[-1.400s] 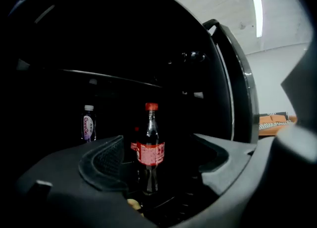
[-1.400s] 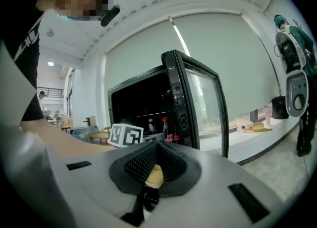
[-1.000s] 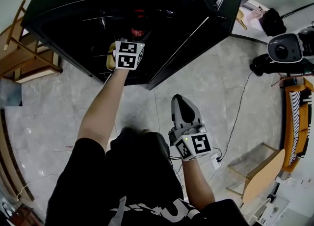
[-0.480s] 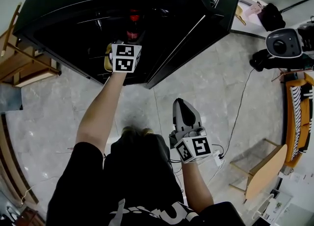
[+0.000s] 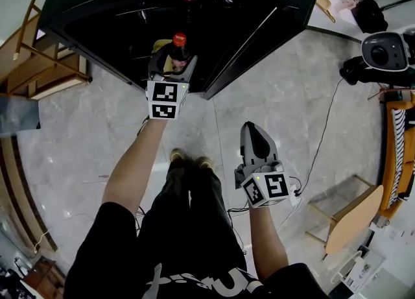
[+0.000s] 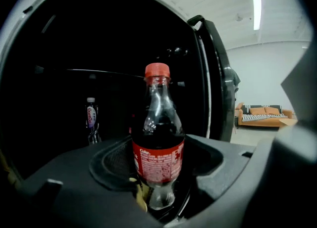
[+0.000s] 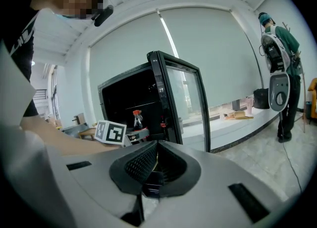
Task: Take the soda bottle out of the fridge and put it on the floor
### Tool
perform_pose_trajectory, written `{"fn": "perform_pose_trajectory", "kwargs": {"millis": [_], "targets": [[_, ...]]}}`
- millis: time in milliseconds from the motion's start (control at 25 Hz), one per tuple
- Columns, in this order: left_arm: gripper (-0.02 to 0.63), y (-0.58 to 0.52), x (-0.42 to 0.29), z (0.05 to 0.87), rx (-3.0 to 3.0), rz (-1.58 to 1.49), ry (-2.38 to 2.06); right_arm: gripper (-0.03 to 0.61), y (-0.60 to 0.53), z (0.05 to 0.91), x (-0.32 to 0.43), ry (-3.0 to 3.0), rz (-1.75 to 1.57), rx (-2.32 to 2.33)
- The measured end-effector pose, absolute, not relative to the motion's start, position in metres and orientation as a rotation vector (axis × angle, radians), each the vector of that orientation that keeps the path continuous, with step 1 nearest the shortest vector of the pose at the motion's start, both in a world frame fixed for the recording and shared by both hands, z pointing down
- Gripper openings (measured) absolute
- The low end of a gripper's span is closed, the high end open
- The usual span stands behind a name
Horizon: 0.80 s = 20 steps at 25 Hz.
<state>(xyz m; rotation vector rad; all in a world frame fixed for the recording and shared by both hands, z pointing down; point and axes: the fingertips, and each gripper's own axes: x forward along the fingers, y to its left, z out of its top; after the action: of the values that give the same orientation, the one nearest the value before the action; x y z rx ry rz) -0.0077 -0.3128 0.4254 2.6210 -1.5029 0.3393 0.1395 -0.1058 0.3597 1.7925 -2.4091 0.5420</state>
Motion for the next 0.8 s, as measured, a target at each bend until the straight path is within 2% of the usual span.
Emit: {"fn": "perform_pose_trajectory", "kwargs": {"millis": [360, 800], "targets": [[0.307, -0.237, -0.004, 0.426, 2.646, 0.345, -1.434, 0.025, -0.084, 0.380, 0.137, -2.433, 0.542, 1.670], [0.307, -0.190, -0.008, 0.497, 2.603, 0.350, -1.403, 0.025, -0.082, 0.460, 0.120, -2.464, 0.552, 1.593]]}}
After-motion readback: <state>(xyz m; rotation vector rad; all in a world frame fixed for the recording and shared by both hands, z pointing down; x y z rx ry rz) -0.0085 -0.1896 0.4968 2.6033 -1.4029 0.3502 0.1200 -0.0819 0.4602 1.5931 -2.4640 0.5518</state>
